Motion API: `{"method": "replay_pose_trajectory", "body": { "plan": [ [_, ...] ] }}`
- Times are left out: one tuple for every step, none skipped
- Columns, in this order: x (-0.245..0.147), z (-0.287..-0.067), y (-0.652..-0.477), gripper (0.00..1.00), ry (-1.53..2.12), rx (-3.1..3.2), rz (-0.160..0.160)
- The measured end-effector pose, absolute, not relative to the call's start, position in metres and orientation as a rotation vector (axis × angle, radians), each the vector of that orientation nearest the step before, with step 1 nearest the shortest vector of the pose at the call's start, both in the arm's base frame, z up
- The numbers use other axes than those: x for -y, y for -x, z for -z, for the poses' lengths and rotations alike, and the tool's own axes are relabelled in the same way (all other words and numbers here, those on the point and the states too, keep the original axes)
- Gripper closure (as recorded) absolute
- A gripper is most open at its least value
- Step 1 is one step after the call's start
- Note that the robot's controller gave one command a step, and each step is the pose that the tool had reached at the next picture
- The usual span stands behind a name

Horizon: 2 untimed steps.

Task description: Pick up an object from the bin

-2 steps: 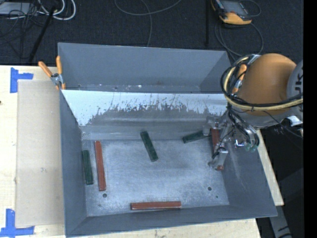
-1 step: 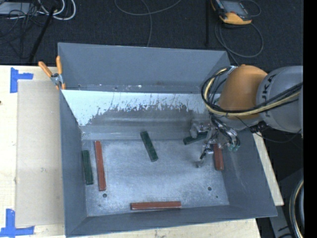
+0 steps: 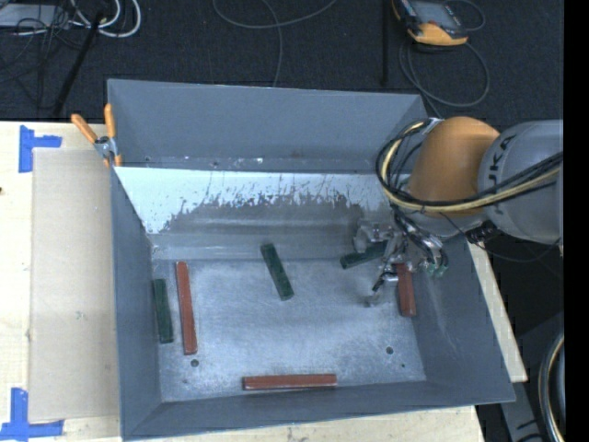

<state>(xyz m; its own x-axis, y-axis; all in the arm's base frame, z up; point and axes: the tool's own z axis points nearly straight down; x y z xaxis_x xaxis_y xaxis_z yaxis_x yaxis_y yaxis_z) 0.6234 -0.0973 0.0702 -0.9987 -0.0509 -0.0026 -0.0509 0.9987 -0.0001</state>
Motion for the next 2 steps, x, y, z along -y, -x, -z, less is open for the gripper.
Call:
{"method": "replay_pose_trajectory", "body": {
  "plan": [
    [0.098, -0.072, -0.625, 1.00, 0.082, -3.135, 0.002],
    [0.086, -0.248, -0.605, 1.00, 0.042, -3.131, 0.002]
  ]
}}
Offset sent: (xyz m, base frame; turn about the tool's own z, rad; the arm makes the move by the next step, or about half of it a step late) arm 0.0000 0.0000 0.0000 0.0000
